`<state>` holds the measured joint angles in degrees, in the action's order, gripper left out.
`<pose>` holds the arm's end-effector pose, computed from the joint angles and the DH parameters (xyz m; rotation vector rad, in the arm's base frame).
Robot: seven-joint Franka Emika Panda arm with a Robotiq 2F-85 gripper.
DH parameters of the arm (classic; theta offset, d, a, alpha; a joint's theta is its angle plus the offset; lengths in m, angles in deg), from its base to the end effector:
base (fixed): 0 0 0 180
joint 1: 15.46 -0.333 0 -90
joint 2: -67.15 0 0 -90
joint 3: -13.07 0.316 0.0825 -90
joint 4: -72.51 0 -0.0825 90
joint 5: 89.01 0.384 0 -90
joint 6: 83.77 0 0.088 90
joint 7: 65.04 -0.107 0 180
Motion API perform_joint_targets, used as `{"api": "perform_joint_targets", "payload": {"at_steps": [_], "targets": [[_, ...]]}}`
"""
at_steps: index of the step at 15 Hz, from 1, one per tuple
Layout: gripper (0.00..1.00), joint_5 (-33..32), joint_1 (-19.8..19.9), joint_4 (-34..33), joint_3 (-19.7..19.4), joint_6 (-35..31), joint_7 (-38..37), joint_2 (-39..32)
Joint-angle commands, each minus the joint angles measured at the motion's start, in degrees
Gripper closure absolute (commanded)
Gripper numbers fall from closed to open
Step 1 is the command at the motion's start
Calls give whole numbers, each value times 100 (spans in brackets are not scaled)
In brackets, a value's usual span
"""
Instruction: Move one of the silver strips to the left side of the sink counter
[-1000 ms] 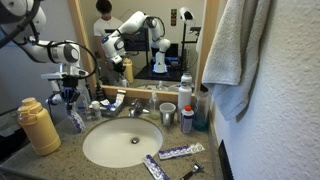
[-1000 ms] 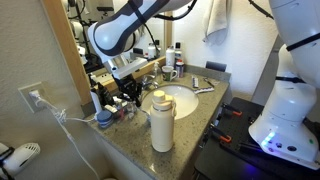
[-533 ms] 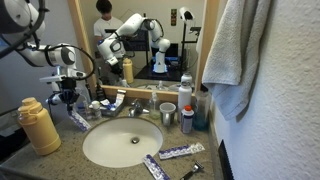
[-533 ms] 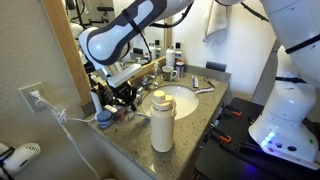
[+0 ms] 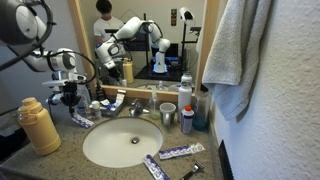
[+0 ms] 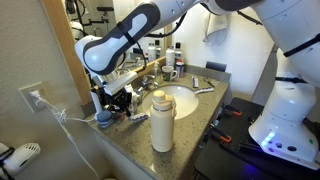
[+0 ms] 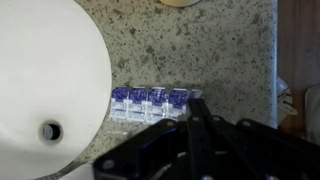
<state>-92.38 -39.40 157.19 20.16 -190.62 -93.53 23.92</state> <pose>0.5862 0.3336 0.2072 2.9526 0.0796 -0.4962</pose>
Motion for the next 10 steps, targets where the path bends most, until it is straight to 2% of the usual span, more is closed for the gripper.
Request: {"api": "perform_joint_targets", "payload": {"at_steps": [1, 10], "targets": [[100, -104, -71, -220, -91, -155, 162, -231], [100, -109, -135, -574, -86, -278, 378, -572]]}}
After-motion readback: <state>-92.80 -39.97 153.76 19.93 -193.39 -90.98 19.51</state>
